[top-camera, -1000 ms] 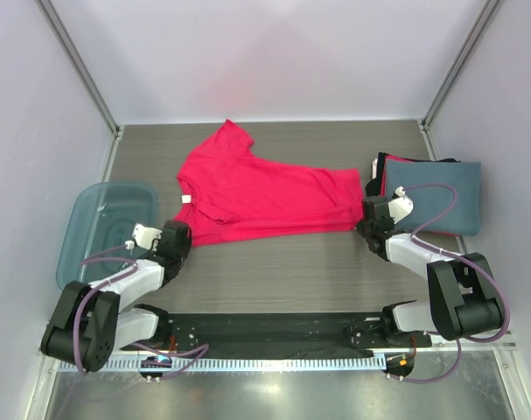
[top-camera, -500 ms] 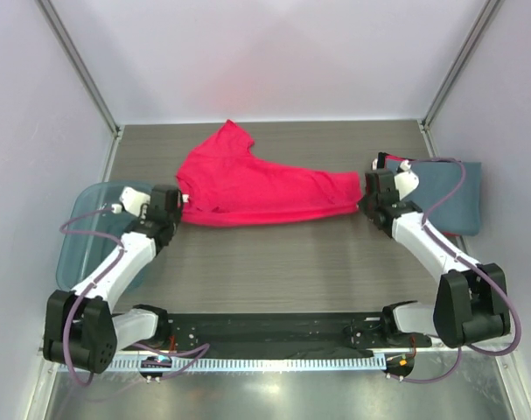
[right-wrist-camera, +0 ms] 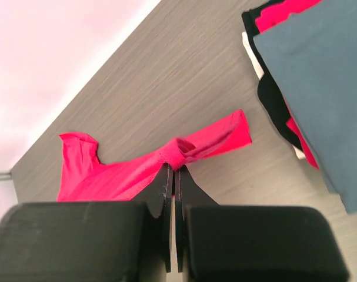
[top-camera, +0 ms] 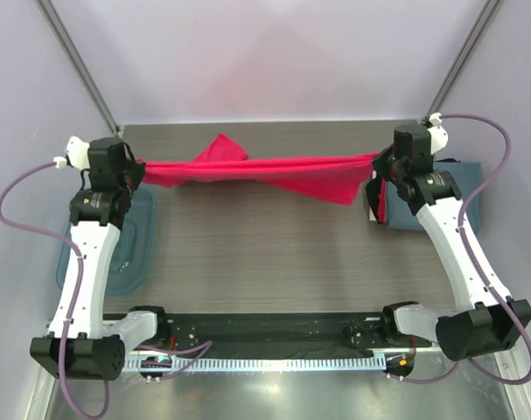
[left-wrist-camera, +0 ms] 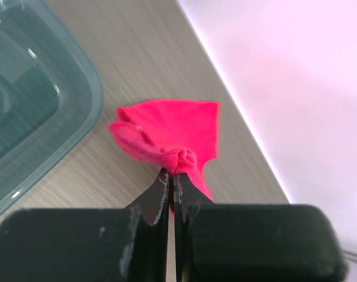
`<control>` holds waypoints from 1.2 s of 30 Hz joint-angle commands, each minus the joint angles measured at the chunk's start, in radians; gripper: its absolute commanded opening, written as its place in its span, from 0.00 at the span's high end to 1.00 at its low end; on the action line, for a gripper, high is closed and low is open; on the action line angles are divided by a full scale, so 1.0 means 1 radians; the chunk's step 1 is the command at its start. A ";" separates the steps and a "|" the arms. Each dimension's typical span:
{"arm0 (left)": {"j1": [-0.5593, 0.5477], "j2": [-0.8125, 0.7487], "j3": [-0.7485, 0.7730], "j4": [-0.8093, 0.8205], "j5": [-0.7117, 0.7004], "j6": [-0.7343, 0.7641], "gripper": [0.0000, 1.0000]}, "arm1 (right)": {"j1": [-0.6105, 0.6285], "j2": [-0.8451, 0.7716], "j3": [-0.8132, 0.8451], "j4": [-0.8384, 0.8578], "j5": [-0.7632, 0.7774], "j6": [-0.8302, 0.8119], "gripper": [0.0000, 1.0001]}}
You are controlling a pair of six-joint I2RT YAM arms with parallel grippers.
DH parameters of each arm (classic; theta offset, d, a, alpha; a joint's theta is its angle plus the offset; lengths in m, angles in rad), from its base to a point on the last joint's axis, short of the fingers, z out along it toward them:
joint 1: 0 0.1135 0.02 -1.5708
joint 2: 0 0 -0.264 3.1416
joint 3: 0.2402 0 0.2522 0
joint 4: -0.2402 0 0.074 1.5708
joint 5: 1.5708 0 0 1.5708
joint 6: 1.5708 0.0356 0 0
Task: Fold and stack the t-shirts
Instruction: Fold the tshirt
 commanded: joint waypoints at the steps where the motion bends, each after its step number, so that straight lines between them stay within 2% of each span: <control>1: 0.015 -0.050 0.155 -0.097 -0.008 0.102 1.00 | -0.015 -0.085 0.098 -0.089 0.001 -0.029 0.99; 2: 0.015 -0.059 0.245 -0.125 -0.006 0.119 1.00 | -0.015 -0.100 0.156 -0.115 0.001 -0.032 0.99; 3: 0.015 -0.059 0.246 -0.136 0.000 0.125 1.00 | -0.015 -0.113 0.185 -0.123 -0.002 -0.039 0.99; 6: 0.015 -0.061 0.430 -0.180 0.032 0.141 1.00 | -0.015 -0.169 0.298 -0.138 -0.009 -0.058 0.99; 7: 0.015 -0.059 0.524 -0.191 0.050 0.144 1.00 | -0.015 -0.201 0.322 -0.138 -0.010 -0.061 0.99; 11: 0.015 -0.059 0.698 -0.243 0.073 0.152 1.00 | -0.015 -0.275 0.414 -0.137 0.022 -0.065 0.99; 17: 0.015 -0.039 0.745 -0.257 0.070 0.150 1.00 | -0.015 -0.268 0.481 -0.141 0.080 -0.107 0.96; 23: 0.015 0.028 0.599 -0.170 0.107 0.116 1.00 | -0.014 -0.141 0.455 -0.143 0.042 -0.081 0.98; 27: 0.015 0.142 0.597 -0.137 0.133 0.093 1.00 | -0.022 -0.009 0.516 -0.135 0.051 -0.087 0.99; 31: 0.015 0.308 0.695 -0.126 0.135 0.083 1.00 | -0.098 0.154 0.644 -0.128 -0.065 -0.055 0.99; 32: 0.015 0.347 0.769 -0.134 0.136 0.080 1.00 | -0.115 0.218 0.671 -0.123 -0.140 -0.044 0.99; 36: 0.015 0.519 0.977 -0.154 0.184 0.064 1.00 | -0.188 0.362 0.855 -0.115 -0.270 -0.010 0.99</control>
